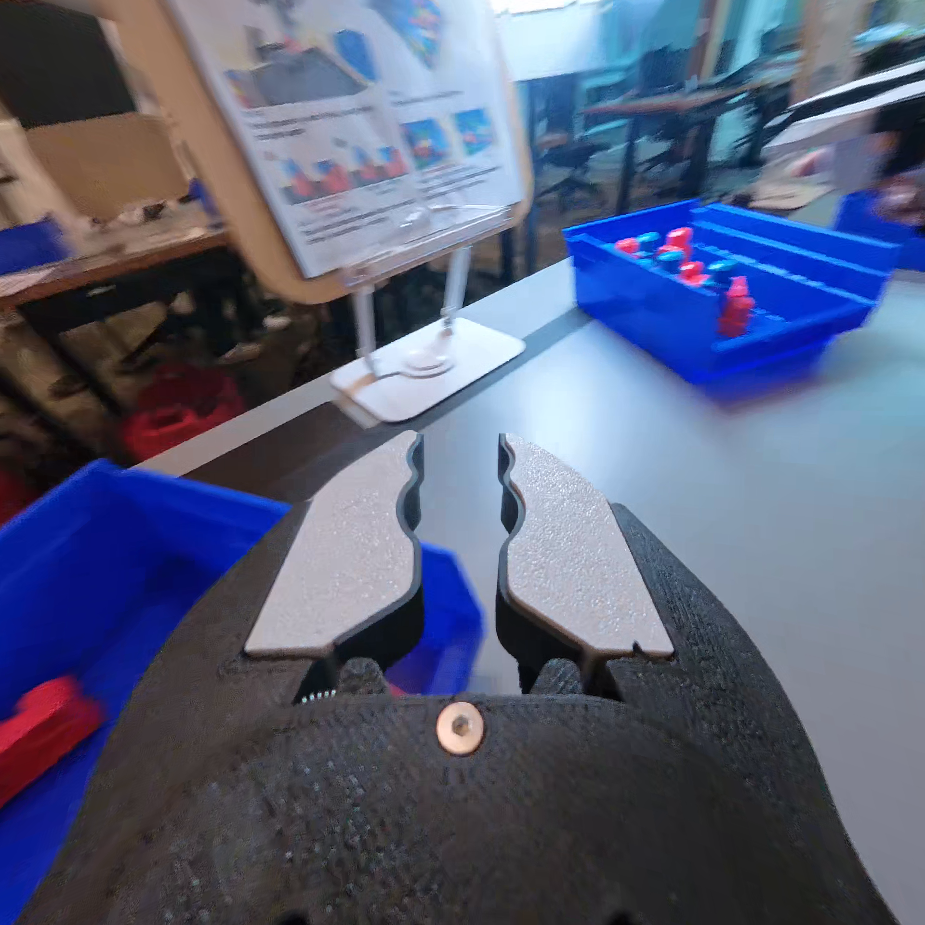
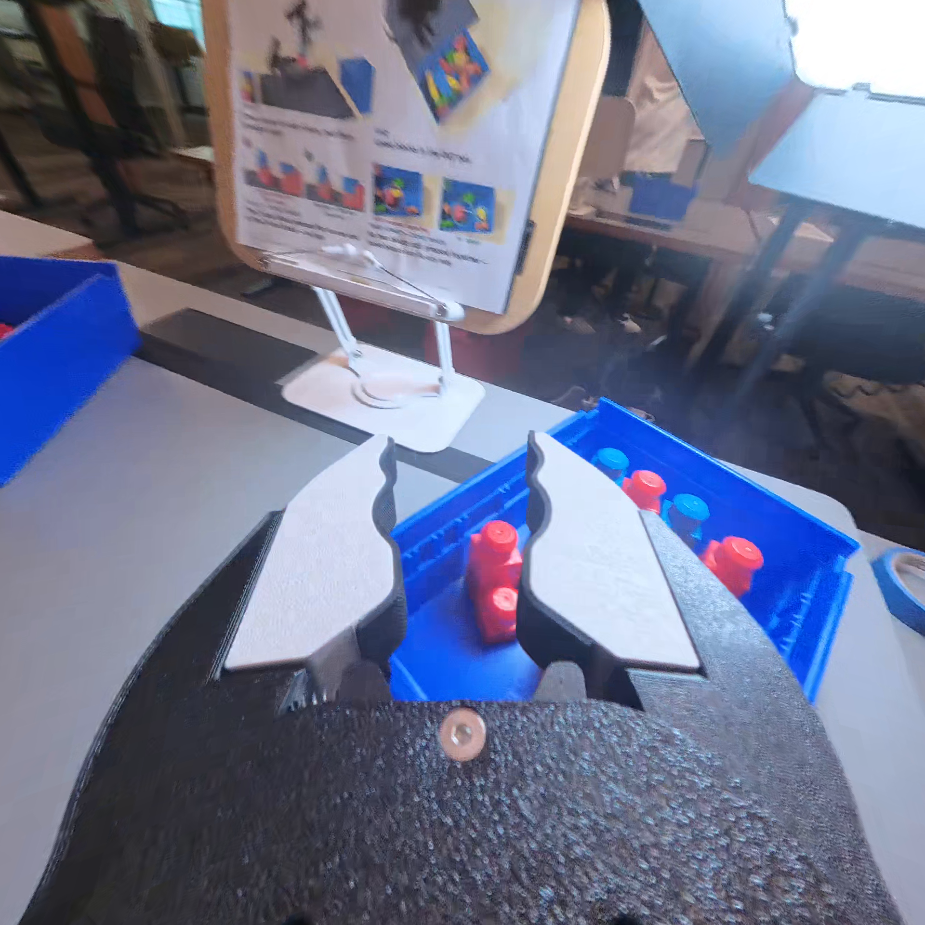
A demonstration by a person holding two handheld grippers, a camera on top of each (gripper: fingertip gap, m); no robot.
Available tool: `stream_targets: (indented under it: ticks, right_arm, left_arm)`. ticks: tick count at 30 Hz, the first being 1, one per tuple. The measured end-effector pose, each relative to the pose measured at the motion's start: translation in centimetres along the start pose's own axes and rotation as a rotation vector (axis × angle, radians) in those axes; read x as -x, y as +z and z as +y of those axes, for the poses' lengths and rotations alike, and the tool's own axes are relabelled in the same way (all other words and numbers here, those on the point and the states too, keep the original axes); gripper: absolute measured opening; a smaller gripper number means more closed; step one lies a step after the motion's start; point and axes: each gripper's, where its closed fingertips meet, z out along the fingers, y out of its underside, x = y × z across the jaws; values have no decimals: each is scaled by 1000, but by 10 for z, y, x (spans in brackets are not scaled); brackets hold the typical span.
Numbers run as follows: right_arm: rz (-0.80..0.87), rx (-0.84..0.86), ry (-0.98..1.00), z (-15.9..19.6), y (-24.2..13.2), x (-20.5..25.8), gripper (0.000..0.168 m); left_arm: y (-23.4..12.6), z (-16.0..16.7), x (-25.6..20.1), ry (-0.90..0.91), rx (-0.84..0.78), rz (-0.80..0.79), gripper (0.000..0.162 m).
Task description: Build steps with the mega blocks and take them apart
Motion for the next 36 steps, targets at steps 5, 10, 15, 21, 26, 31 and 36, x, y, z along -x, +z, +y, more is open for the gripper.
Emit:
stream_targets:
  ticks: [5,10,15,21,26,31,36]
  right_arm:
    - [-219,2,-37,4,-20,78,50]
    - [-379,68,-42,51,-42,141,49]
    - [-426,105,27,84,-49,154,46]
    - [-468,117,121,93,-46,154,42]
    - [-506,74,110,90,-49,163,40]
    - [-691,-37,60,79,-62,203,43]
    - [-964,-181,92,62,-95,251,63]
  left_arm:
    - [-18,35,135,67,461,-258,44]
    - [-31,125,224,306,1037,-357,44]
    - [-34,180,260,678,1381,-324,46]
    - [-18,186,268,821,1354,-359,13]
    - [-2,104,228,741,920,-419,9]
    - [10,8,90,523,326,-162,9]
    - [-4,-37,-115,206,-170,435,9]
